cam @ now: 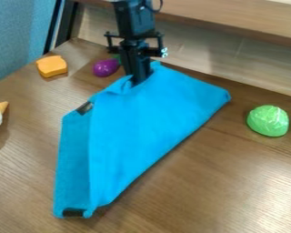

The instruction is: Fold the cloth from right to left

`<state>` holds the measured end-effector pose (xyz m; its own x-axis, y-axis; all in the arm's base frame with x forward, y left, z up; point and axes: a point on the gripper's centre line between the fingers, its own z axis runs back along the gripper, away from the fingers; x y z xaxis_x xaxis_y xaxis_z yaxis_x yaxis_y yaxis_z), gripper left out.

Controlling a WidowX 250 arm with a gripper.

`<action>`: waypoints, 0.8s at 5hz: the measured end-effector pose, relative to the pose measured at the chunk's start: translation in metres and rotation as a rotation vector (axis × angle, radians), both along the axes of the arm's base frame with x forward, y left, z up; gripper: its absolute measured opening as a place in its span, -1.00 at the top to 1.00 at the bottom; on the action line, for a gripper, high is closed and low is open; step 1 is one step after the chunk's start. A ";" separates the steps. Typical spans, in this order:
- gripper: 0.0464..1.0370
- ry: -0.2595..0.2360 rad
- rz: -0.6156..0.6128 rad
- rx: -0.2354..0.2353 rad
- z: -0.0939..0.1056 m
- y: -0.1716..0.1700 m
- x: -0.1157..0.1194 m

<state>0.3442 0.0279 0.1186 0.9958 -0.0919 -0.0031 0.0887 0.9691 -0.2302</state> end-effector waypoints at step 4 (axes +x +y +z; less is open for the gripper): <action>-0.01 0.149 0.051 0.060 -0.068 0.027 -0.031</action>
<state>0.3136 0.0549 0.0509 0.9872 -0.0366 -0.1555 0.0084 0.9839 -0.1787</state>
